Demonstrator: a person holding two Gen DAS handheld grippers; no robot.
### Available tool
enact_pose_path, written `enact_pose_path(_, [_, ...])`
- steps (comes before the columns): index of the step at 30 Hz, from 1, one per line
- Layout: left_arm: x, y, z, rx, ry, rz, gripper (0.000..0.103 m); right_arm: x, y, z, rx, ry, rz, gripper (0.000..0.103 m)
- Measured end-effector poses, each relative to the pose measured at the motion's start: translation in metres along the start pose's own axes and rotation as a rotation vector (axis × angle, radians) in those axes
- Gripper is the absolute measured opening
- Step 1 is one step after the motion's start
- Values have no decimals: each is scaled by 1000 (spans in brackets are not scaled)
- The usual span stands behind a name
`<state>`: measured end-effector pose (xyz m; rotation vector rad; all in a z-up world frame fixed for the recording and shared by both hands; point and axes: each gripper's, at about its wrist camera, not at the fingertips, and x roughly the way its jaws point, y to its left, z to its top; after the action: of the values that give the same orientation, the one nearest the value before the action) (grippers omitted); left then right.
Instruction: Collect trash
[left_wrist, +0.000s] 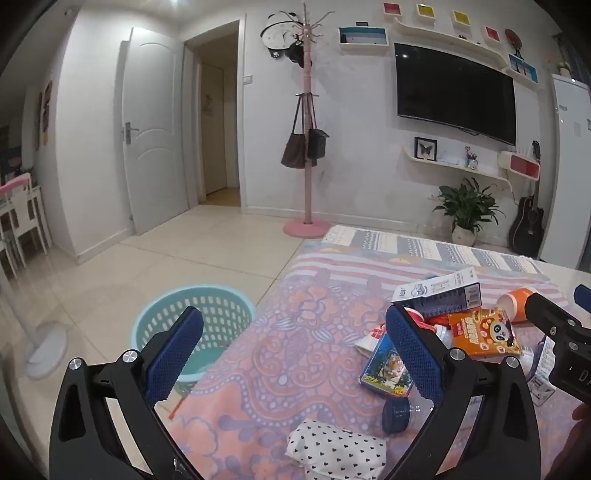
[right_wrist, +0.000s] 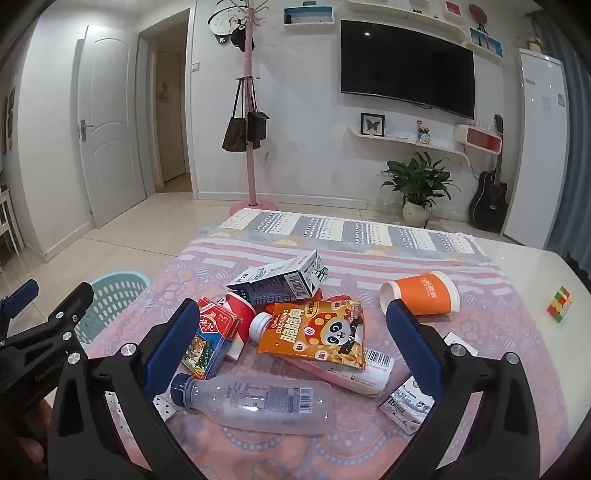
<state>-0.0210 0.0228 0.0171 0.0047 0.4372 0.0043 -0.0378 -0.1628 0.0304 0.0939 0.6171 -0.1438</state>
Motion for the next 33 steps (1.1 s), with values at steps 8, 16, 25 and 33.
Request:
enact_pose_path(8, [5,3,0,-13,22,-5,96,-1,0,0,-6,0,11,96])
enact_pose_path(16, [5,5,-1,-26,29,-24,96,2,3,1,-10,8,22,96])
enact_pose_path(25, [6,6,0,-48,48,-45,96,2,3,0,-2,10,36,96])
enact_pose_path(33, [6,6,-1,-46,55,-53,96,2,3,0,7,-5,42,96])
